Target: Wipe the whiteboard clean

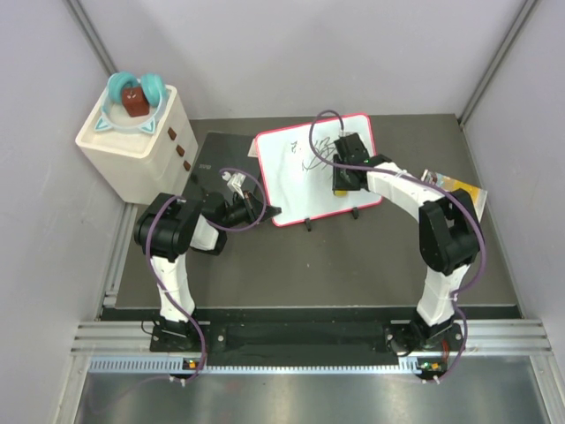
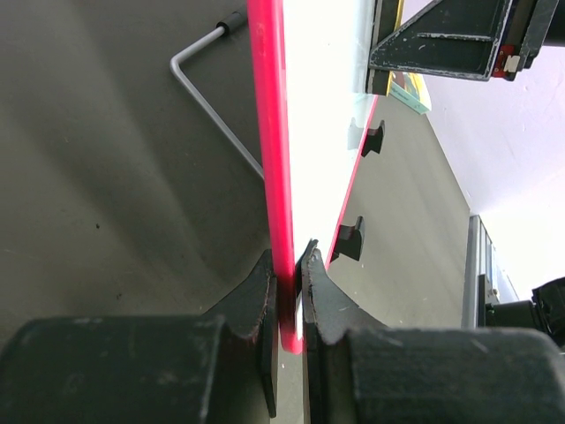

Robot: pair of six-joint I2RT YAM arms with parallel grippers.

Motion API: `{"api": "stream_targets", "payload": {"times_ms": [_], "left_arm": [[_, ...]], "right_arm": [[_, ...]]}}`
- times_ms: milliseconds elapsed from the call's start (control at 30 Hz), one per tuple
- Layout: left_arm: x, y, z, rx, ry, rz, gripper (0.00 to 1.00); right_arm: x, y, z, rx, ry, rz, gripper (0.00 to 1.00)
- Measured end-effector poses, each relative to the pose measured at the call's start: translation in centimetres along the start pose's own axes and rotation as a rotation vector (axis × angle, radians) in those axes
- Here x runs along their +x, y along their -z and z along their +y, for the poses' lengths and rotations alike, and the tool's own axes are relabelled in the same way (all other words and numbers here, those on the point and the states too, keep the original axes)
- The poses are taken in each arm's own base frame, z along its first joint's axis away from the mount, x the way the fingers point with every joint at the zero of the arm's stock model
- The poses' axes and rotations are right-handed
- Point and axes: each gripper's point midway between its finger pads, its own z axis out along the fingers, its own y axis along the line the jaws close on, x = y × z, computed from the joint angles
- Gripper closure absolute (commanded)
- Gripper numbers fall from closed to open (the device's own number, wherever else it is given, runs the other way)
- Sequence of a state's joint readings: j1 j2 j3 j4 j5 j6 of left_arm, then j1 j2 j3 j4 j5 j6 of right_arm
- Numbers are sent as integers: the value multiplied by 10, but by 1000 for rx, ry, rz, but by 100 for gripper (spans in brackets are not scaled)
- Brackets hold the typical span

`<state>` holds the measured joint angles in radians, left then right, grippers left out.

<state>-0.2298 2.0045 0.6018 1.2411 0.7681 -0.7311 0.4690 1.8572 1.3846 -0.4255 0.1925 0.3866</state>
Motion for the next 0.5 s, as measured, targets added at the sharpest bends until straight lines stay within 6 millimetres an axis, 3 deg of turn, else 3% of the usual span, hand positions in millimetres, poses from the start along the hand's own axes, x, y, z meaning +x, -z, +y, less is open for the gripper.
{"api": "stream_targets", "payload": {"times_ms": [500], "left_arm": [[0,-1,-1,1,-4,-1,100]], "right_arm": [[-9,1,-11,-44,-28,48,100]]}}
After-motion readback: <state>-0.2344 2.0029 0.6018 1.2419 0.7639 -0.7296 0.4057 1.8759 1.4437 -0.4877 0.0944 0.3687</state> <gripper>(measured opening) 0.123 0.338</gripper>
